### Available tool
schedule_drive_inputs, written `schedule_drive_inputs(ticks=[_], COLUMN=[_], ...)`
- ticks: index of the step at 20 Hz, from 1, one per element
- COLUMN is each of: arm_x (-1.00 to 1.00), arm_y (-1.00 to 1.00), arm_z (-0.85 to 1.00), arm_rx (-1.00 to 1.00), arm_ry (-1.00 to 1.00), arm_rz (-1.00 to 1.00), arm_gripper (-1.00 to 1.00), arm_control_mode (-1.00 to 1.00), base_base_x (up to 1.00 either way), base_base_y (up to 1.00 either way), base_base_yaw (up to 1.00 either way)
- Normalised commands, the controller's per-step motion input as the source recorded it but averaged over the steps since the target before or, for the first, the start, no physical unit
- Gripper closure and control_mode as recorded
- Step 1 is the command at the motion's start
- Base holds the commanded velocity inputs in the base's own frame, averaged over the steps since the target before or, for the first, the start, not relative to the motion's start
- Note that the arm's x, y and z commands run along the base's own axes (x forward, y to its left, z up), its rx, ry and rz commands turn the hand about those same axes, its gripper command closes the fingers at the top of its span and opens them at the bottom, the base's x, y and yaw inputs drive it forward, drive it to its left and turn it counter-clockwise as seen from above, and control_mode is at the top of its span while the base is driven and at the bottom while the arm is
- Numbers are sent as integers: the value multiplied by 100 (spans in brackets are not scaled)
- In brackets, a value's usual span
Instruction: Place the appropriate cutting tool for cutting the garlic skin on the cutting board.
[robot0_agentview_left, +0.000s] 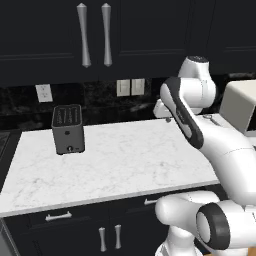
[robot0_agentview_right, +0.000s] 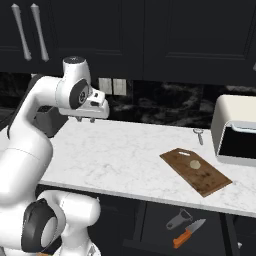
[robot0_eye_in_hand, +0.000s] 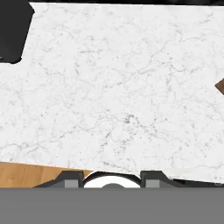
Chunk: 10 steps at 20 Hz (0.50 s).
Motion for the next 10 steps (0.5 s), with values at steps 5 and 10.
schedule_drive_inputs(ticks=[5, 10], arm_x=[-31, -84], arm_y=[-55, -50], arm_z=[0, -23], arm_rx=[21, 14], arm_ry=[-2, -2], arm_rz=[0, 0], arm_gripper=[-100, -100], arm_control_mode=[-100, -100], base_base_x=[0, 0], base_base_y=[0, 0], base_base_yaw=[0, 0])
